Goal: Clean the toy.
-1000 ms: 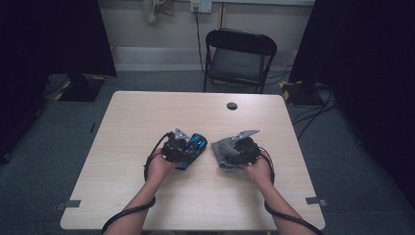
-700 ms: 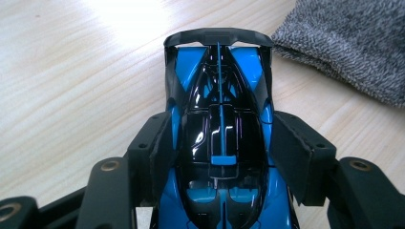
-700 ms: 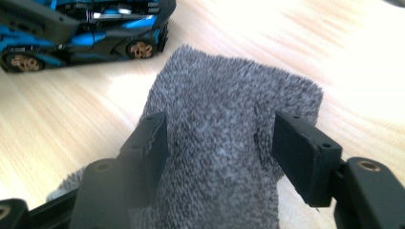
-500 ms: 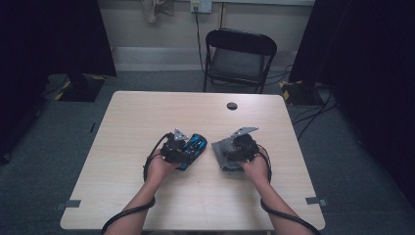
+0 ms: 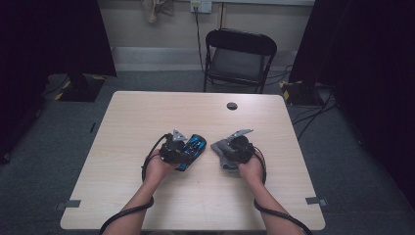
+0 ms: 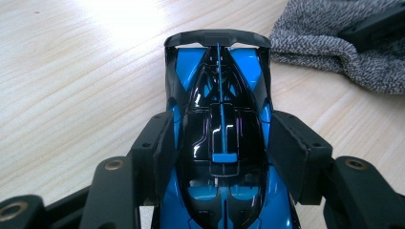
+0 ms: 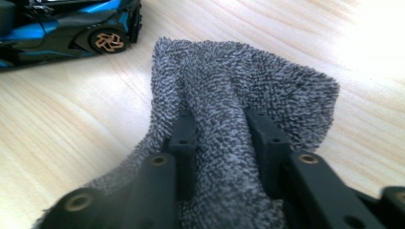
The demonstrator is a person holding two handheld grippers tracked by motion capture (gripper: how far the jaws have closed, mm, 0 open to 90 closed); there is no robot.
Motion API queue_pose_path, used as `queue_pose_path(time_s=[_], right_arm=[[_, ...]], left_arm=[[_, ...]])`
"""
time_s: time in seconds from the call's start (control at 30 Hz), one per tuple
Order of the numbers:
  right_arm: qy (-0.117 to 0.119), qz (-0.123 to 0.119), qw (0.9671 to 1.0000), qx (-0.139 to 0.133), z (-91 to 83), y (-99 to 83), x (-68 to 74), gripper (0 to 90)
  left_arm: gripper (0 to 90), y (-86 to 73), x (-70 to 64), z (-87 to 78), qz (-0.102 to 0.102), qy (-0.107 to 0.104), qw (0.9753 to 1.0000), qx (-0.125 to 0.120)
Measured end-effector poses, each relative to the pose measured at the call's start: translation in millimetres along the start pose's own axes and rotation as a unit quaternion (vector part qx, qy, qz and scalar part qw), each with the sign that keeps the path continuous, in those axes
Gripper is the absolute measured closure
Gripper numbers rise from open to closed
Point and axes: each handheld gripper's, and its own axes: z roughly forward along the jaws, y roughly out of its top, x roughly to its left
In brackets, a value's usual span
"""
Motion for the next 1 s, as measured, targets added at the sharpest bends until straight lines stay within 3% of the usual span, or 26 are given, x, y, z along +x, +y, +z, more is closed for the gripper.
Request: queue_pose_path(time_s=[0.13, 0.4, 0.67, 1.0], right_arm=[[0.018, 0.013, 0.9997, -0.011, -5.3, 4.2, 3.1, 72.8], [0.028, -0.015, 0.9995, 0.002, 2.9, 9.1, 23.8, 74.1], [0.054, -0.044, 0.9975, 0.004, 9.9, 19.4, 43.7, 74.6], [0.090, -0.058, 0.9942, -0.004, 11.1, 18.2, 56.8, 74.8]], left_arm=[[43.2, -0.2, 0.4, -0.3, 0.001, 0.001, 1.0000, -0.001], [43.3, -1.0, -0.3, -0.9, -0.003, -0.002, 1.0000, 0.000], [43.3, -1.6, -0.8, -1.0, -0.004, -0.001, 1.0000, -0.003], [43.3, -2.2, -0.3, -1.4, -0.001, 0.000, 1.0000, -0.003]])
